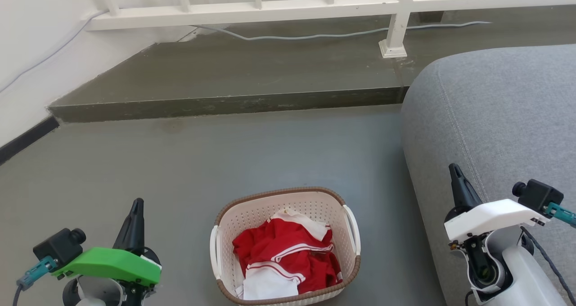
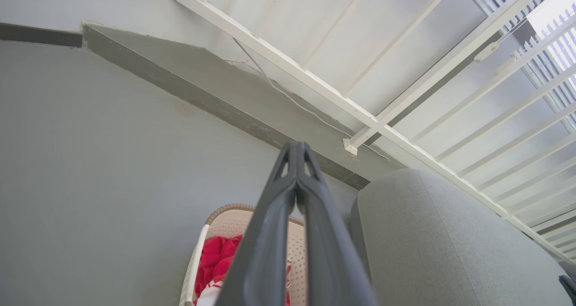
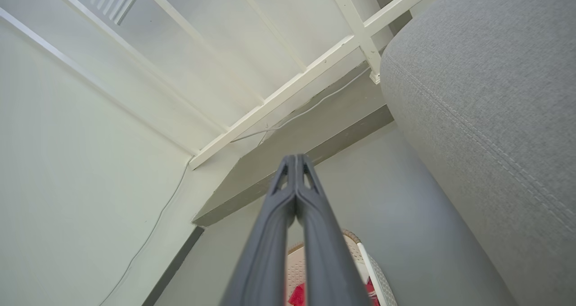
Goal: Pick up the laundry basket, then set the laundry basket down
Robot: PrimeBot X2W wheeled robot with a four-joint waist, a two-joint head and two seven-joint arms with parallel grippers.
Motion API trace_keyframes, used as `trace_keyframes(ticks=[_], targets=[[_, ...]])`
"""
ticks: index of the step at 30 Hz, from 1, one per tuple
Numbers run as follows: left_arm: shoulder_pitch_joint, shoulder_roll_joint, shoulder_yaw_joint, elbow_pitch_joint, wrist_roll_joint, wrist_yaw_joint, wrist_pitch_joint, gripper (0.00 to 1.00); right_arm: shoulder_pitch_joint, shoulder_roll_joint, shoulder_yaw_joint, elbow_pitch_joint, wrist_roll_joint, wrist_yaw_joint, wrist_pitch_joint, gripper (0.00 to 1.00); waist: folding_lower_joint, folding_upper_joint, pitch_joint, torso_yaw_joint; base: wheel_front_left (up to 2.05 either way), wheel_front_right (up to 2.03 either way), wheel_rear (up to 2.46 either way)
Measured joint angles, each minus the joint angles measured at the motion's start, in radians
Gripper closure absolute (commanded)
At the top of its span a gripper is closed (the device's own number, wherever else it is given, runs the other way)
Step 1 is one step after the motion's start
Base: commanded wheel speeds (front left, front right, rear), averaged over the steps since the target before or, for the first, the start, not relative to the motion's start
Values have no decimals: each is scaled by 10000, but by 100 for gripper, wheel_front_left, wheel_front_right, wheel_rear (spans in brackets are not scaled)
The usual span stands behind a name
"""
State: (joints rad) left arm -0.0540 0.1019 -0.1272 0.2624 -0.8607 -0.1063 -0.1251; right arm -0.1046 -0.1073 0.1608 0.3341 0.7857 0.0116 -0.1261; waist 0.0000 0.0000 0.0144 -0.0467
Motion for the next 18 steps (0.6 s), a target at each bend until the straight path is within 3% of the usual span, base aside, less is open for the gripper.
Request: trace_keyframes(ticks=[18], targets=[[-6,-198,571,65,-1958,-33,637,100,4,159,-800,-100,2163,314,650,100,0,0,-32,126,0,0,0]])
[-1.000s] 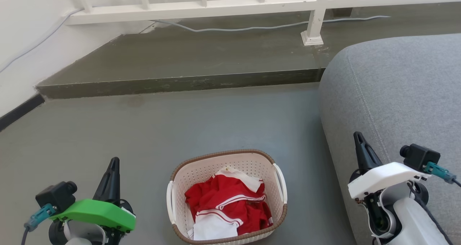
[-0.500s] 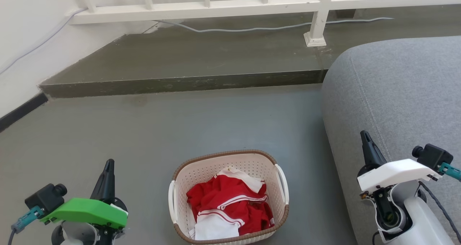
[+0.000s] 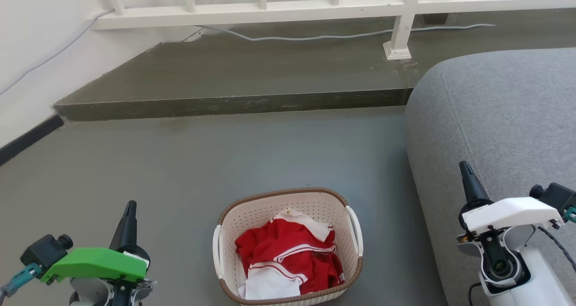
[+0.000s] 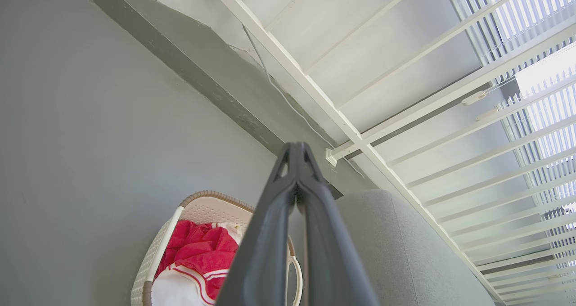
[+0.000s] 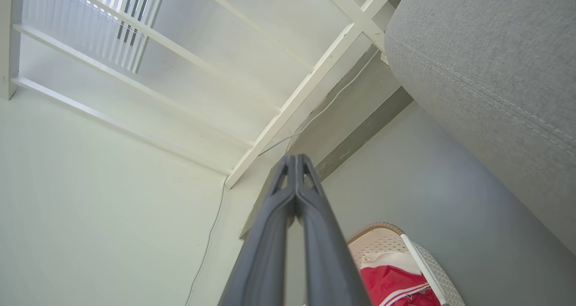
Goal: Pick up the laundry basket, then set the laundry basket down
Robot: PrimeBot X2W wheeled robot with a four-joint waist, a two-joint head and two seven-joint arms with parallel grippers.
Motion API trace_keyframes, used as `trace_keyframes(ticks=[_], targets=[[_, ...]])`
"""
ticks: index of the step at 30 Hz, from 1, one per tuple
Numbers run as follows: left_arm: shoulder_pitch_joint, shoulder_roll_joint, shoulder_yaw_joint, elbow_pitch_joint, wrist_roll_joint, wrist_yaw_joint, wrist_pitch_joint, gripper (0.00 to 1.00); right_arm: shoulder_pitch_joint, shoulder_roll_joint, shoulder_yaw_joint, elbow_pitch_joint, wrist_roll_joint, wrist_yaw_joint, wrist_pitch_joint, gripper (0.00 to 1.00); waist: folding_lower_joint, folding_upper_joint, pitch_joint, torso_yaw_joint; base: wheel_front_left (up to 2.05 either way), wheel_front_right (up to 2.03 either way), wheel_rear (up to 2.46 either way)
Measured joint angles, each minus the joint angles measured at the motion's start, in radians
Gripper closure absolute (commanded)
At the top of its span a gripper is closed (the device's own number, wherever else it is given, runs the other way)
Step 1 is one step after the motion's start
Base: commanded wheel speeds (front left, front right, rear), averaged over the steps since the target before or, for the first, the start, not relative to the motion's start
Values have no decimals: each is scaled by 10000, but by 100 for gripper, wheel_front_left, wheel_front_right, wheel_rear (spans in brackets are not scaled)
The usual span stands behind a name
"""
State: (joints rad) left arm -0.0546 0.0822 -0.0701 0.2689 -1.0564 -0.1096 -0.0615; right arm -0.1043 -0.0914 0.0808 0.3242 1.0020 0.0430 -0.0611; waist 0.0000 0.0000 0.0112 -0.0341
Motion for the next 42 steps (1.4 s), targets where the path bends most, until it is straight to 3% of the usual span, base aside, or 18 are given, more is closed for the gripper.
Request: trace_keyframes(ticks=[42], targets=[[-25,-360,1279,71,-4577,-104,1429,100,107,430,-1829,-303,5051,625,1446,100,0,0,-73,294,0,0,0]])
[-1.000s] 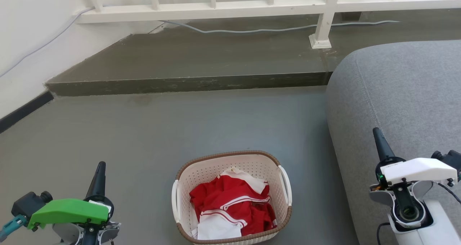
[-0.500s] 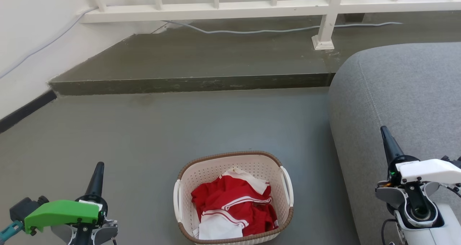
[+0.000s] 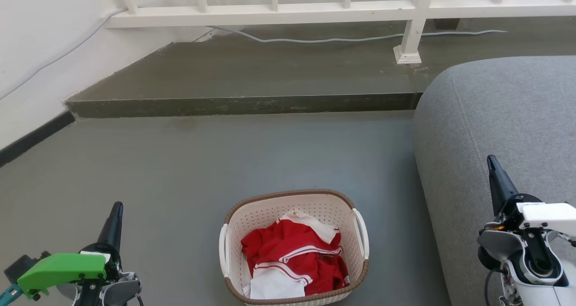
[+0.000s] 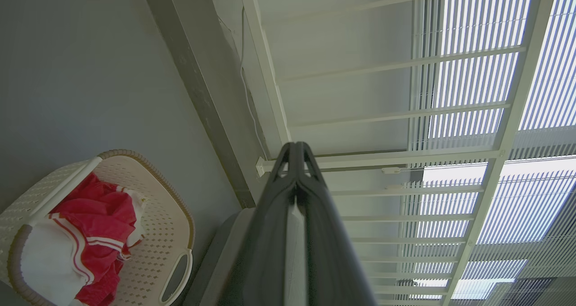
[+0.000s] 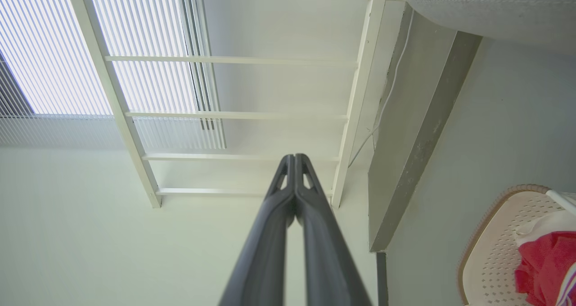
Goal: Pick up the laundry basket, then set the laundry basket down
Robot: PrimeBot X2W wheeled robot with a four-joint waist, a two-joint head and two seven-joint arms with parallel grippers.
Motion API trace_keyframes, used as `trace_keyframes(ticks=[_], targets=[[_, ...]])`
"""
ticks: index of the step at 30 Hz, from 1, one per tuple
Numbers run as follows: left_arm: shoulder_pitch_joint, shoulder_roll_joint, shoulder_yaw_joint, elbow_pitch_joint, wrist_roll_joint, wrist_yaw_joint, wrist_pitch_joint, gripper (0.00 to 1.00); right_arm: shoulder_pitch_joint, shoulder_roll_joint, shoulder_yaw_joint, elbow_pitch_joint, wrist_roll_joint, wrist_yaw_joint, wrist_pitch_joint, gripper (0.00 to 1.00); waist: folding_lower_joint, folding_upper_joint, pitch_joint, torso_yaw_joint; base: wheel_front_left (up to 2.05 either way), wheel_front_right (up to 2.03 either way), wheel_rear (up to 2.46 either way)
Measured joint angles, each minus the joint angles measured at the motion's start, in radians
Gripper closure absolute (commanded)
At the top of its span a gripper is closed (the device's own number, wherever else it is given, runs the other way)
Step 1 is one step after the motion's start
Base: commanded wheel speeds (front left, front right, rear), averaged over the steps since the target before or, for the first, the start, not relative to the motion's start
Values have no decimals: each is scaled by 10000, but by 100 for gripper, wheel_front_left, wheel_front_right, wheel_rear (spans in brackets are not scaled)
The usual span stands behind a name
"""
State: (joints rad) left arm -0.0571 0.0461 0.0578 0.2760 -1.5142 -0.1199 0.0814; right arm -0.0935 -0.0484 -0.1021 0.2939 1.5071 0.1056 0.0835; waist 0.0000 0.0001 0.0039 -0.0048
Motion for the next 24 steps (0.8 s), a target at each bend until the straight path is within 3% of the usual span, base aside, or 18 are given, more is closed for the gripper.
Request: trace_keyframes(ticks=[8,24], targets=[[-11,-59,196,8,-848,-23,282,100,3,79,-311,-67,911,117,242,100,0,0,-12,48,0,0,0],[-38,-84,224,6,-848,-25,282,100,7,86,-326,-73,943,117,244,100,0,0,-11,48,0,0,0]])
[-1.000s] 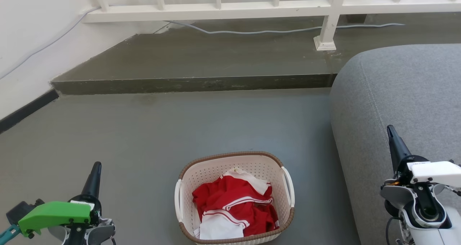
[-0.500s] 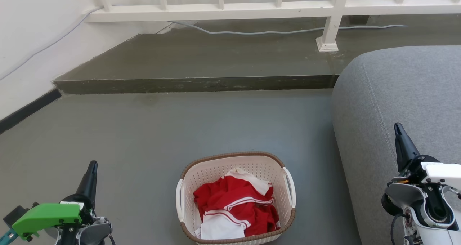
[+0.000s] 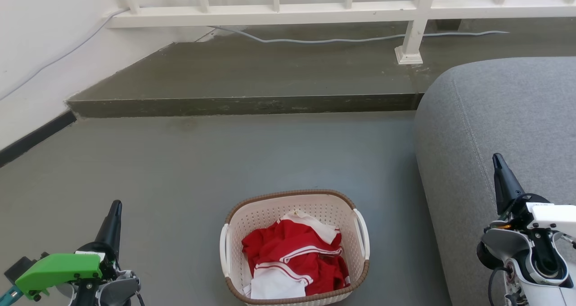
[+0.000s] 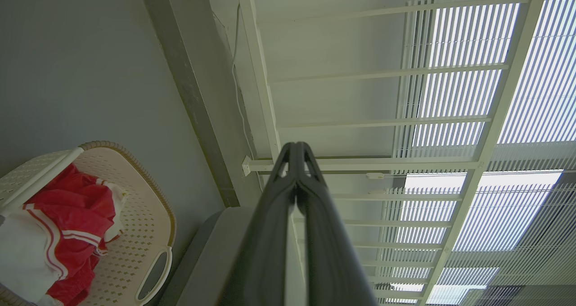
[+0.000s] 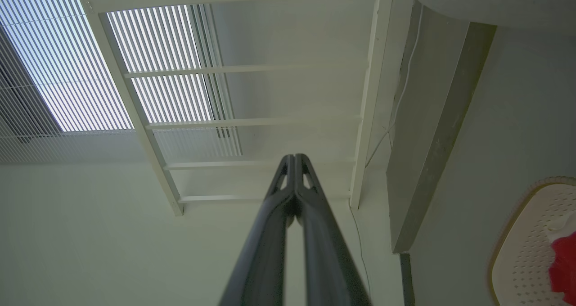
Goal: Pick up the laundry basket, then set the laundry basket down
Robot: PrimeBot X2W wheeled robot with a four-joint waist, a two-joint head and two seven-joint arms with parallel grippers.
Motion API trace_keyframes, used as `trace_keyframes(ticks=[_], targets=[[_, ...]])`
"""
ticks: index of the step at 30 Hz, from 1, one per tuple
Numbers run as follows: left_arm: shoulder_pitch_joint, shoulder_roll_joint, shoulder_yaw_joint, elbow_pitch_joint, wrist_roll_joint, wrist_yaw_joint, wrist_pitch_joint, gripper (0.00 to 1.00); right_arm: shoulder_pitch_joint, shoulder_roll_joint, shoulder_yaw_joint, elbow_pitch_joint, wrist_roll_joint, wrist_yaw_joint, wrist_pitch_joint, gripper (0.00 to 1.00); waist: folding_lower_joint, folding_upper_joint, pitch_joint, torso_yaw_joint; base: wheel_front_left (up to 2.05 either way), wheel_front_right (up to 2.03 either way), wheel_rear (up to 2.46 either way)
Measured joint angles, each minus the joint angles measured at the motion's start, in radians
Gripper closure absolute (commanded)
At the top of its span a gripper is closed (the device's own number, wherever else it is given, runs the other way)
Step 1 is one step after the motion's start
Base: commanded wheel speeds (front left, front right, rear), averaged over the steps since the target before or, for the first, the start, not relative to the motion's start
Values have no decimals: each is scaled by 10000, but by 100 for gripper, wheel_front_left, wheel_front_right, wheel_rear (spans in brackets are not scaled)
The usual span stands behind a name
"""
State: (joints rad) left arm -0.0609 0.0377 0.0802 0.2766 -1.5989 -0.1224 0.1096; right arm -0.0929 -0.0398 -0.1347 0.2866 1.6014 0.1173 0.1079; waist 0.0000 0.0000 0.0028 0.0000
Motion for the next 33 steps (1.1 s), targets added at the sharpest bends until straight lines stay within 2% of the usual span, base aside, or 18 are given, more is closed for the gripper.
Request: trace_keyframes(ticks=[33], targets=[[-2,-2,6,-2,0,-2,0,100,2,0,-2,-19,2,2,0,100,0,0,1,0,0,0,0]])
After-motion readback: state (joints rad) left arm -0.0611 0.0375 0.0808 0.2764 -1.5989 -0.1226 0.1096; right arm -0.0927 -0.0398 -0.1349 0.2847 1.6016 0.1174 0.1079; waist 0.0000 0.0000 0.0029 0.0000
